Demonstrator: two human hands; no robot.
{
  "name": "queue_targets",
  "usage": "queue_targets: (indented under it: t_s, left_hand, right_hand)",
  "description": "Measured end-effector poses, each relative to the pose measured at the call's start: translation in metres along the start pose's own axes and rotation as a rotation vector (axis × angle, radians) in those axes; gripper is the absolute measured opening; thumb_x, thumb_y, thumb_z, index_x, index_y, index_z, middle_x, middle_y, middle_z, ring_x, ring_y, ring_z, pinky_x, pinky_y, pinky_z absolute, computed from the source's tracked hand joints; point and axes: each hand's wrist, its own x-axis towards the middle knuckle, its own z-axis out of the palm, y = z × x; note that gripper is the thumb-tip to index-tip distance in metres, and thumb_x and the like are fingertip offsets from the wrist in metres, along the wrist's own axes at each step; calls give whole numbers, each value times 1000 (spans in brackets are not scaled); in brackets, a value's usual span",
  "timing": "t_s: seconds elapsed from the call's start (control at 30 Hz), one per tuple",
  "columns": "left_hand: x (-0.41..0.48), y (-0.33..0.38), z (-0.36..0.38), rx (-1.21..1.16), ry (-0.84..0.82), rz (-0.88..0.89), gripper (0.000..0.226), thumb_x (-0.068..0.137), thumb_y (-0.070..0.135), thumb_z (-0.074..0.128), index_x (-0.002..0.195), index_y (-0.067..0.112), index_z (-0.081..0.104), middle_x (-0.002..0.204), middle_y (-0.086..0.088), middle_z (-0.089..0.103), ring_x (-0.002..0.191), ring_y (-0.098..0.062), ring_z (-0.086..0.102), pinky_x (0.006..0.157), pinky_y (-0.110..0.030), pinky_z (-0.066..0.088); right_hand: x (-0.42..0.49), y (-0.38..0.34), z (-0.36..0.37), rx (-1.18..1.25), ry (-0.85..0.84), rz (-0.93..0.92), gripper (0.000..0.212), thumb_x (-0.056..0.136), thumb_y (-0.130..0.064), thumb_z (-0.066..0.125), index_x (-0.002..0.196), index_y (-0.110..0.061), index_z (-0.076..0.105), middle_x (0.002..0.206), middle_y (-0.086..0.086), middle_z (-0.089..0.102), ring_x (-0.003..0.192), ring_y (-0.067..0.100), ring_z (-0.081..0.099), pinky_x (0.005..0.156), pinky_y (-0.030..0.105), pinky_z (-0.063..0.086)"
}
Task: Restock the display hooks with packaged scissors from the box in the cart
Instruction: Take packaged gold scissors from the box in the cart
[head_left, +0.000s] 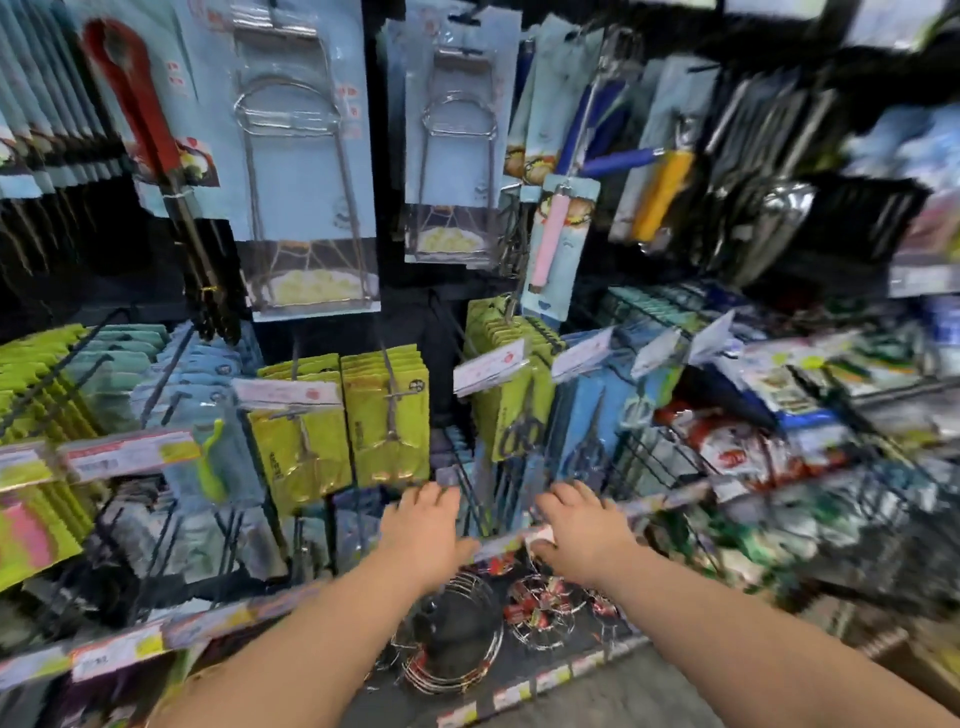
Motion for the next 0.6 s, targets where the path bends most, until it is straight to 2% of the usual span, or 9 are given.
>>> queue_targets:
  t_s: [0.33,0.5,0.6]
  left_hand:
    - [2,143,14,69,-84,324,69,92,52,45,148,19,23,154,-7,26,142,-28,23,114,-45,24]
    - [7,238,33,125,-132,462,71,91,55,44,149,19,23,153,-6,28,142,-28,24,115,-44,25]
    - [1,308,50,161,-174,533,69,90,56,45,147,20,27,149,-4,33,139,-27,29,112,-43,30]
  right_hand:
    - [-98,120,27,94,20,334,58,93,-52,38,143,-24,30,153,1,26,144,25,17,114,48,20]
    - [-155,194,44,147,18,471,60,92,-50,42,143,-21,31,153,3,26,143,27,18,113,48,21]
    - [-195,249,62,180,12,560,56,92,-47,44,141,-22,33,151,4,29,142,27,20,112,48,23]
